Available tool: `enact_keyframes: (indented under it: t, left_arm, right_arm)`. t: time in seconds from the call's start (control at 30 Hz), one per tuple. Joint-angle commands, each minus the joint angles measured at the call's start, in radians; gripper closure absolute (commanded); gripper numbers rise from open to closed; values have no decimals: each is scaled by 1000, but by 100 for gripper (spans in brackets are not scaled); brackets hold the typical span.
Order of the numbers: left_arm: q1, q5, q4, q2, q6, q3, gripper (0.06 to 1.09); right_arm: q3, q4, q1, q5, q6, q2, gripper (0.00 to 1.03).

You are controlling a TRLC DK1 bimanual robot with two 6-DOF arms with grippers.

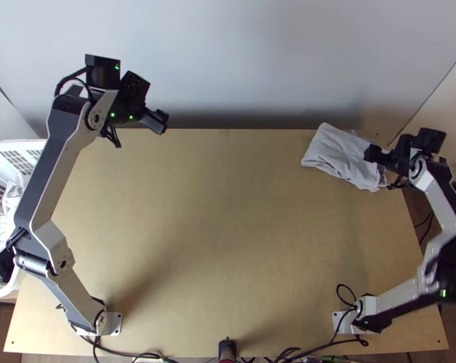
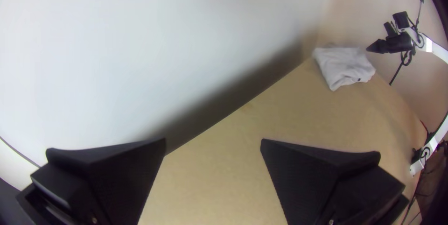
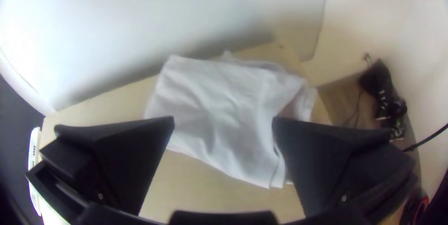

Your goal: Fold the t-shirt

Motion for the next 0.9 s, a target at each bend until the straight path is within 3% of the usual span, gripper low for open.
enact_keyframes:
  t: [0.0, 0.27, 0.63, 0.8, 0.87]
  left_arm:
    - [-7, 1, 214, -136, -1, -288, 10]
    - [-23, -7, 476, -404, -27, -725, 10]
    - [8, -21, 718, -729, -47, -1216, 10]
    - [11, -26, 741, -740, -59, -1277, 10]
    - [10, -26, 761, -740, -58, -1275, 10]
  right_arm:
    - [-68, -4, 159, 9, 0, -262, 5]
    - [-246, 1, 354, 89, -12, -471, 5]
    - [-531, 99, 452, 138, -46, -623, 5]
    - [-531, 185, 399, 150, -78, -534, 5]
    - [-486, 233, 357, 152, -133, -463, 5]
